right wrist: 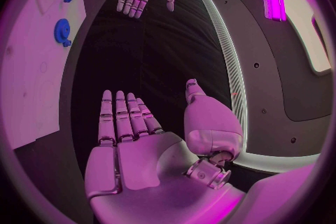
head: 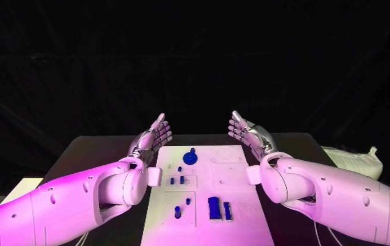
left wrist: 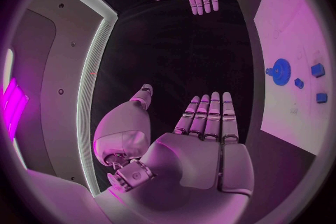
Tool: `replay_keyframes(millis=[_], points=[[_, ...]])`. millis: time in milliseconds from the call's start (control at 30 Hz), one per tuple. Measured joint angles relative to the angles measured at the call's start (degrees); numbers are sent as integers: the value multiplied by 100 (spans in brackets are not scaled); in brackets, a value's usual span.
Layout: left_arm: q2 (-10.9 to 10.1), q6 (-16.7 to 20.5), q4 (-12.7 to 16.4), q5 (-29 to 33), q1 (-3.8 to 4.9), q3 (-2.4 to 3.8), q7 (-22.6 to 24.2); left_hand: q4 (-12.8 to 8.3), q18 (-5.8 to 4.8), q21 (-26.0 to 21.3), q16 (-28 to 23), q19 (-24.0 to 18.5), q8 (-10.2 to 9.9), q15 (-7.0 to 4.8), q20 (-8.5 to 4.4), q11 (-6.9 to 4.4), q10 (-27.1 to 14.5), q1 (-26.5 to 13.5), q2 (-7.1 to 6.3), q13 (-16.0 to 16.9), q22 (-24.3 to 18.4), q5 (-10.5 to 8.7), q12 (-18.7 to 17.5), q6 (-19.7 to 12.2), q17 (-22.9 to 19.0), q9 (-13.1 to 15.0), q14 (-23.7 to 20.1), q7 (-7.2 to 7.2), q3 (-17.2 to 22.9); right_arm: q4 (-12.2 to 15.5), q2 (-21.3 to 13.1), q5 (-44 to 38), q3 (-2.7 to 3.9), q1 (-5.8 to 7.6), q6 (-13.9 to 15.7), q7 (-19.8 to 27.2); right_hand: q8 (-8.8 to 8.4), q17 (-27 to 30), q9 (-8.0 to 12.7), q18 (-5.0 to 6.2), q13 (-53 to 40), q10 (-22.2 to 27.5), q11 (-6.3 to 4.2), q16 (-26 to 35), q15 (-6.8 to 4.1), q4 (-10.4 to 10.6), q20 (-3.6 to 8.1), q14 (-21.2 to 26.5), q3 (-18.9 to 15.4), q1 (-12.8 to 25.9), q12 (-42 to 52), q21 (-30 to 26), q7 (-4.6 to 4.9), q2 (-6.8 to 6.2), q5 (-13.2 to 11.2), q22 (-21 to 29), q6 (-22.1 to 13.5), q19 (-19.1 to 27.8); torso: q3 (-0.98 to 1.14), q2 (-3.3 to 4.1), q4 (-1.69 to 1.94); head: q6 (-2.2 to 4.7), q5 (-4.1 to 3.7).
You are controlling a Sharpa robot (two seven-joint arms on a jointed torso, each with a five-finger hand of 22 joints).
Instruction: Assemble the parts on the task board
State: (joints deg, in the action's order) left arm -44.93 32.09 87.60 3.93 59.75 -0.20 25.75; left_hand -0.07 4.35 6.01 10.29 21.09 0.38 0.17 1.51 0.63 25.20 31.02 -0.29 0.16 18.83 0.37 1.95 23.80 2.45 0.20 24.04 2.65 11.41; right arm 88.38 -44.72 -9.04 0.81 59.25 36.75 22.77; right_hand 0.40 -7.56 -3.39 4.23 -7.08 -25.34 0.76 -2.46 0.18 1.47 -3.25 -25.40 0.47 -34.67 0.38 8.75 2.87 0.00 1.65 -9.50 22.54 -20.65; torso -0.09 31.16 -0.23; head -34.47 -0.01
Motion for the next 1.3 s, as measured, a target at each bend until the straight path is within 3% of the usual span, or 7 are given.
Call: replay_keyframes(millis=[133, 400, 900, 1067, 1133, 1233, 1300], points=[[10, 475, 145, -116, 22, 10, 102, 7, -180, -184, -168, -344, 0, -12, -77, -31, -409, -504, 16, -4, -306, 0, -85, -384, -125, -7, -391, -136, -185, 115, 0, 397, -69, 72, 315, 251, 0, 124, 172, -204, 113, 407, -38, 123, -12, -54, 159, 412, -22, 561, 0, -143, -144, 2, -62, 153, -366, 344, 5, 2, 16, 7, 1], [15, 970, 217, -258, 31, 14, 230, 10, -341, -489, -411, -840, 0, -17, -132, -58, -1001, -1230, 26, -10, -748, 1, -153, -946, -213, -12, -958, -230, -453, 146, -2, 758, -81, 91, 609, 487, 0, 467, 294, -300, 494, 1003, -64, 201, -18, -101, 282, 1003, -37, 1370, 0, -391, -249, 2, -114, 377, -892, 818, 8, 2, 22, 9, 1], [15, 1158, 219, -324, 32, 14, 292, 5, -349, -558, -928, -1416, 1, -7, -151, -59, -1709, -2092, 34, -9, -1279, 1, -157, -1610, -237, -15, -1622, -269, -998, 147, -2, 909, -82, 90, 735, 592, -22, 731, 327, -300, 689, 1712, -77, 224, -26, -116, 323, 1710, -53, 2340, 0, -807, -286, 0, -135, 892, -1501, 1387, 9, 2, 23, 10, 1], [15, 1170, 219, -329, 32, 14, 298, 6, -350, -558, -967, -1534, 1, -28, -152, -62, -1851, -2274, 25, -9, -1497, 1, -157, -1729, -238, -14, -1749, -259, -1045, 148, -2, 922, -82, 90, 744, 600, -21, 741, 333, -388, 694, 1853, -85, 223, -24, -116, 324, 1858, -53, 2542, 0, -835, -286, -6, -135, 921, -1655, 1495, 9, 2, 23, 10, 1], [15, 1173, 220, -330, 32, 14, 299, 6, -348, -580, -986, -1630, 1, -18, -148, -64, -1898, -2322, 23, -8, -1615, 1, -157, -1797, -238, -14, -1798, -265, -1078, 149, -1, 925, -82, 90, 748, 604, -21, 747, 334, -388, 699, 2319, -77, 223, -18, -116, 323, 2327, -53, 2885, 0, -855, -290, -2, -135, 937, -2116, 1977, 9, 2, 23, 10, 1], [15, 1177, 220, -332, 32, 14, 301, 6, -348, -580, -991, -1805, 1, -11, -150, -70, -1953, -2394, 27, -8, -1717, 1, -157, -1857, -238, -14, -1898, -259, -1078, 149, -2, 930, -82, 90, 752, 607, -21, 750, 334, -388, 702, 2507, -79, 223, -19, -116, 323, 2512, -53, 3396, 1, -856, -289, -3, -135, 942, -2233, 2039, 9, 2, 23, 10, 1], [16, 1181, 221, -333, 32, 14, 302, 6, -348, -580, -990, -2051, 1, -17, -149, -70, -2404, -2654, 30, -8, -1850, 1, -157, -2283, -238, -13, -2312, -263, -1123, 149, -2, 932, -82, 90, 754, 609, -21, 751, 334, -388, 703, 2507, -79, 223, -19, -116, 323, 2512, -53, 3427, 1, -856, -288, 4, -135, 944, -2233, 2039, 9, 2, 23, 10, 1]])
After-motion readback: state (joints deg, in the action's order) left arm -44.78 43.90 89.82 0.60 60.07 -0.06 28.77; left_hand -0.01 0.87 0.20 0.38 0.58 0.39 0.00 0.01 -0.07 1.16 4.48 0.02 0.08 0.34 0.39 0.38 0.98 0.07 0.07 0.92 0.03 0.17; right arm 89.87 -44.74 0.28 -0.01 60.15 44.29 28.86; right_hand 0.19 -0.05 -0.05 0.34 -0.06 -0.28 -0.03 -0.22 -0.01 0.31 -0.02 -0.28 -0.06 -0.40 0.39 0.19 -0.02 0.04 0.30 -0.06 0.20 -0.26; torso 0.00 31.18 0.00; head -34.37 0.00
